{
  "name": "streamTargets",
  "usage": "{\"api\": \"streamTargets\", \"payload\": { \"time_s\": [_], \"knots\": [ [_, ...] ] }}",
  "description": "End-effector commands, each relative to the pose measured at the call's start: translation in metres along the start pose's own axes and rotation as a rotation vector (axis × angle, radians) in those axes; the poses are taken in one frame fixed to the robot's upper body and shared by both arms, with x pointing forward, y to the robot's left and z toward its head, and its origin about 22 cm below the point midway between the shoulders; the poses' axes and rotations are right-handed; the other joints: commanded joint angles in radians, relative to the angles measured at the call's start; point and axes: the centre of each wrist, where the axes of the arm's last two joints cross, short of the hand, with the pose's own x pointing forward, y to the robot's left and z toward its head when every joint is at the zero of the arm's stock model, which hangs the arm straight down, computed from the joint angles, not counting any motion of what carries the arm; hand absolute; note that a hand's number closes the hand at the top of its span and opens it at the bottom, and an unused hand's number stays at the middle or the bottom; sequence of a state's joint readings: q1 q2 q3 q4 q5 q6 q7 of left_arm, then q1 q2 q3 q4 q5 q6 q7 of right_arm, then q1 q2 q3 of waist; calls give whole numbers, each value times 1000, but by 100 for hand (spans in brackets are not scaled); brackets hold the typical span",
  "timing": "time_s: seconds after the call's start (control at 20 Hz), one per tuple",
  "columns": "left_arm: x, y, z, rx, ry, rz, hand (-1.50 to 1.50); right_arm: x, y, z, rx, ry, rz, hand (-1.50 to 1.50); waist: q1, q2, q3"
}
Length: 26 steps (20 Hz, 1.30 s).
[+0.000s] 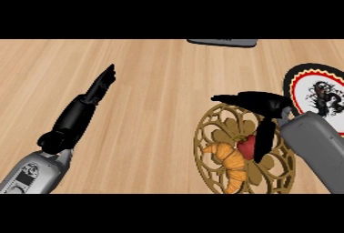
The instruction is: Pick the bell pepper from the placemat and place it in the plate
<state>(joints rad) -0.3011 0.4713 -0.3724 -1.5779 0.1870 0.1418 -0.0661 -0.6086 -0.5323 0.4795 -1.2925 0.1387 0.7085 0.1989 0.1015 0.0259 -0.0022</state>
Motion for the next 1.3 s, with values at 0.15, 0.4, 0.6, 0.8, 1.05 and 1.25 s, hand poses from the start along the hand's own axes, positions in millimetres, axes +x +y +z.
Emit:
{"api": "streamTargets", "payload": {
  "time_s": [0.15,0.4,0.6,0.8,1.05,1.25],
  "knots": [
    [-7,17,12,10,14,33,0,61,-10,-55,126,65,279,-150,-63,-20,2],
    [-30,25,35,27,33,12,0,77,-27,-72,275,192,217,-150,-83,-25,0],
    [-3,28,16,18,27,8,0,86,-35,-88,409,285,226,-150,-82,-25,1],
    [-16,30,30,23,35,17,0,89,-48,-82,486,339,272,-150,-92,-29,1],
    [-16,33,16,32,33,13,0,103,-95,-71,433,416,277,-150,-86,-22,1],
    [-3,18,17,22,24,23,0,71,-93,-73,421,474,223,-150,-74,-18,3]
  ]
}}
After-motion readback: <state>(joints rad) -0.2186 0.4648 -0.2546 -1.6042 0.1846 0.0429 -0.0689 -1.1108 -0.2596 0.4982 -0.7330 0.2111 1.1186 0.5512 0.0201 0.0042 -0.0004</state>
